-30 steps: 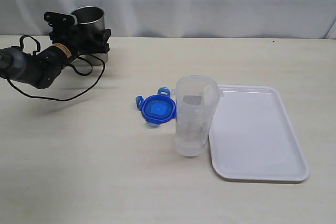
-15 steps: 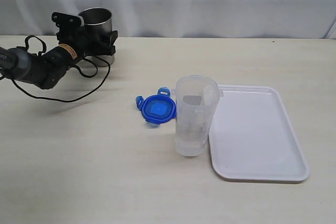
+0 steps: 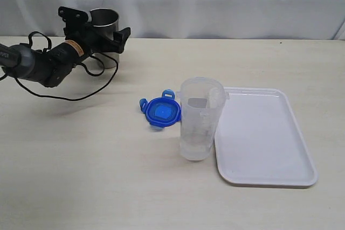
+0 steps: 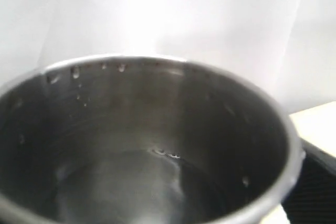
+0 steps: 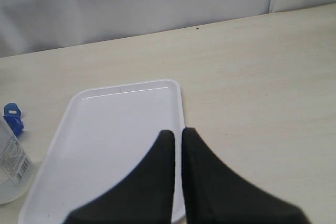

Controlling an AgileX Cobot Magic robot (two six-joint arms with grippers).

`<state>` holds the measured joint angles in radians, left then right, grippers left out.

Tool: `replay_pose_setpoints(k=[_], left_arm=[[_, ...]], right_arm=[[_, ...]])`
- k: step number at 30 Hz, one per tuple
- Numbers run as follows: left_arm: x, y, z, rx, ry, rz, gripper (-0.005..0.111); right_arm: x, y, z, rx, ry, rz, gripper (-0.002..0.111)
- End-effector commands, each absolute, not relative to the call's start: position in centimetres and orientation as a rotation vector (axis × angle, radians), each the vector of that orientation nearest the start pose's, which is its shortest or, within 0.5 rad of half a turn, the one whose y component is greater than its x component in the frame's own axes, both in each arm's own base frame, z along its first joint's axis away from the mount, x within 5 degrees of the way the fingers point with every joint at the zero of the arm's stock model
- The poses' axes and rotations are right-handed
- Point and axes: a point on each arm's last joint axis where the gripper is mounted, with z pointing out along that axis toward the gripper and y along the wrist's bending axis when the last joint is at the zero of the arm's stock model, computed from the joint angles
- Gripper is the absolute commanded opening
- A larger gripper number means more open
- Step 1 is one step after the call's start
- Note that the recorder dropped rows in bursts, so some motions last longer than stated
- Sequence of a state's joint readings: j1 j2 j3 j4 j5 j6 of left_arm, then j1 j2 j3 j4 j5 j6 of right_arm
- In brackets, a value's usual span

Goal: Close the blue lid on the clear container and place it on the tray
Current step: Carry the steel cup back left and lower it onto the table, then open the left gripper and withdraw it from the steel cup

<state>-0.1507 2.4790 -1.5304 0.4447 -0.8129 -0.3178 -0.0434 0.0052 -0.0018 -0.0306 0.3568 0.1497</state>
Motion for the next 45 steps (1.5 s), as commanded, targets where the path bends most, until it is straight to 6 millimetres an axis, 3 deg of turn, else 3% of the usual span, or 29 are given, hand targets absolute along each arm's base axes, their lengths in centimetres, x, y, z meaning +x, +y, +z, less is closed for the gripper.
replay_pose_setpoints(k=[1,7,13,25,28,36,45], left_arm=[[50.3,-10.9,9.1,0.406,1.621,-0.383,0.098],[50.3,-10.8,9.7,0.419,1.647,-0.359,0.098],[49.9,-11.0,9.4,0.572,1.712,-0.326,0.098],[49.4,-10.5,9.6,0.514,1.746,-0.370,0.098],[48.8,-9.8,9.3,0.506,1.760,-0.371,0.098],[46.6,-5.4,8.4,0.437,1.811,-0.361,0.098],[43.2,-3.7,8.7,0.487,1.815,-0.403,0.098]], right_arm=[[5.3,-0.3,18.1,0.161,1.829,0.046,0.005],[5.3,-0.3,18.1,0.161,1.829,0.046,0.005],[5.3,-0.3,18.1,0.161,1.829,0.046,0.005],[5.3,-0.3,18.1,0.161,1.829,0.046,0.005],[5.3,-0.3,18.1,0.161,1.829,0.046,0.005],[5.3,-0.3,18.1,0.161,1.829,0.046,0.005],[5.3,-0.3,18.1,0.161,1.829,0.046,0.005]])
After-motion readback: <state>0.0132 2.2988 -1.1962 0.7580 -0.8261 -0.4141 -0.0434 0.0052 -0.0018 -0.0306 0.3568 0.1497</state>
